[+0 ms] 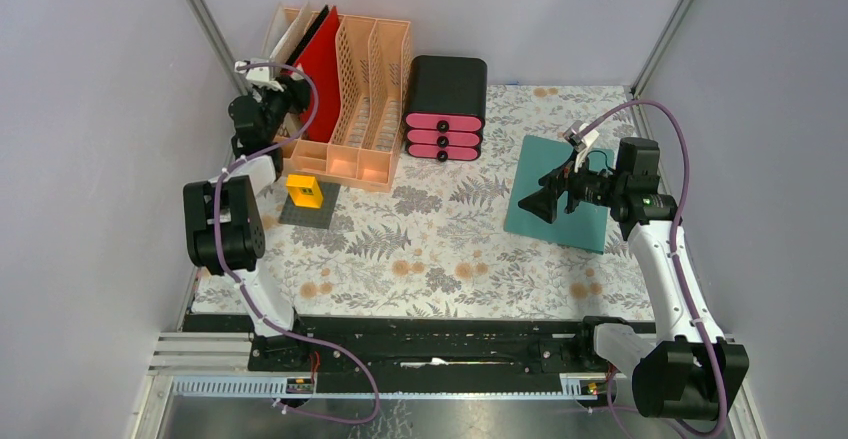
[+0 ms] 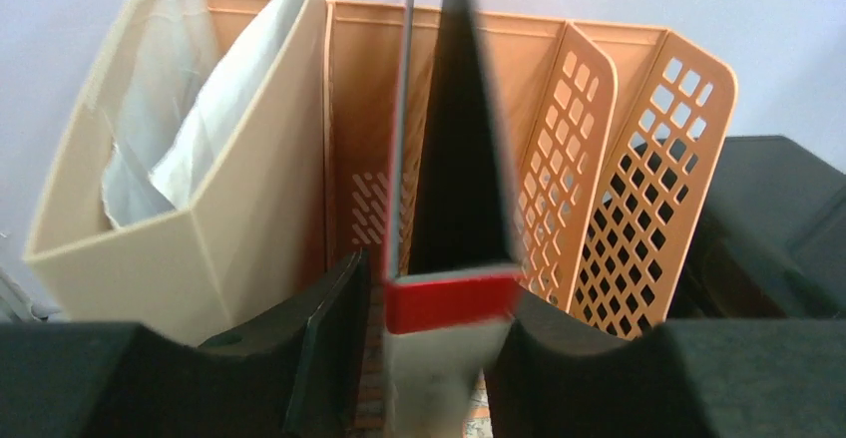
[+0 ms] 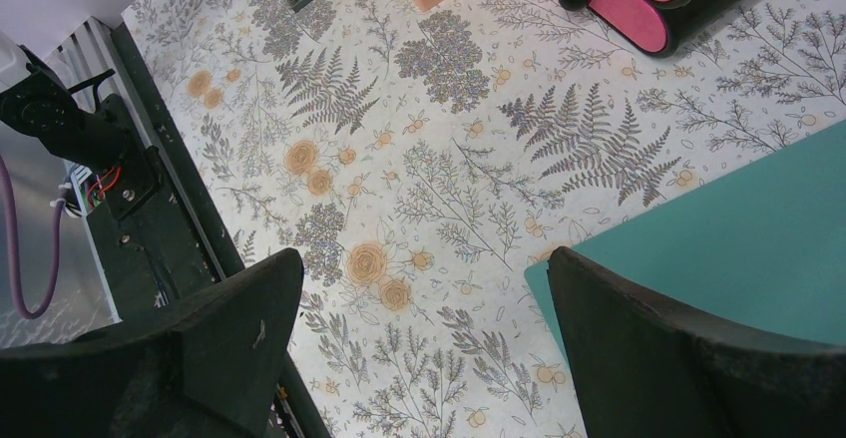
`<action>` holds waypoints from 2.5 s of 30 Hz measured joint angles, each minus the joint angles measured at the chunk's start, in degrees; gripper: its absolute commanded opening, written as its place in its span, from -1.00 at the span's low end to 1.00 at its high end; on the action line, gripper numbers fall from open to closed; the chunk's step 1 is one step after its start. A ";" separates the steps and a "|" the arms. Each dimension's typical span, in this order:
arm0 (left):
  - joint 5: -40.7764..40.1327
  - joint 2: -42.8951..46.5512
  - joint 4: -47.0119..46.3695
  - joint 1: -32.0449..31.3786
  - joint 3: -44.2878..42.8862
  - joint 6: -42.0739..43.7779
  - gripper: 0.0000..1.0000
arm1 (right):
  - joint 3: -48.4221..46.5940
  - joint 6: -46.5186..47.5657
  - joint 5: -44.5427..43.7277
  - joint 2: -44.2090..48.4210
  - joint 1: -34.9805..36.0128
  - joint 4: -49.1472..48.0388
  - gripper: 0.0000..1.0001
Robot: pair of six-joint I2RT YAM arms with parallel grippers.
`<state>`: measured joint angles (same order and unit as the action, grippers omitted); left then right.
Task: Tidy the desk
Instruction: Place the folder in the storage box, then pick up the folder from the center of the board.
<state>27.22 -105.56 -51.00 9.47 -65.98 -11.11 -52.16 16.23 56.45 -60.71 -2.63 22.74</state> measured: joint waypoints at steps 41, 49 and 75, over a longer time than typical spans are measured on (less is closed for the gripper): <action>-0.28 42.21 19.91 0.22 28.98 -40.98 0.97 | 0.00 0.02 0.11 1.22 -2.12 0.02 0.99; 8.04 48.26 24.17 -4.48 33.70 -40.89 0.97 | 0.17 0.50 -0.07 1.22 -3.98 0.00 0.99; -6.78 30.27 10.82 -50.62 40.68 -38.71 0.97 | 1.60 -11.13 -10.86 -6.56 -17.62 -5.33 0.99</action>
<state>20.45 -75.29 -40.18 -41.15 -25.30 -49.82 -50.57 5.10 45.58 -67.26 -20.25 17.41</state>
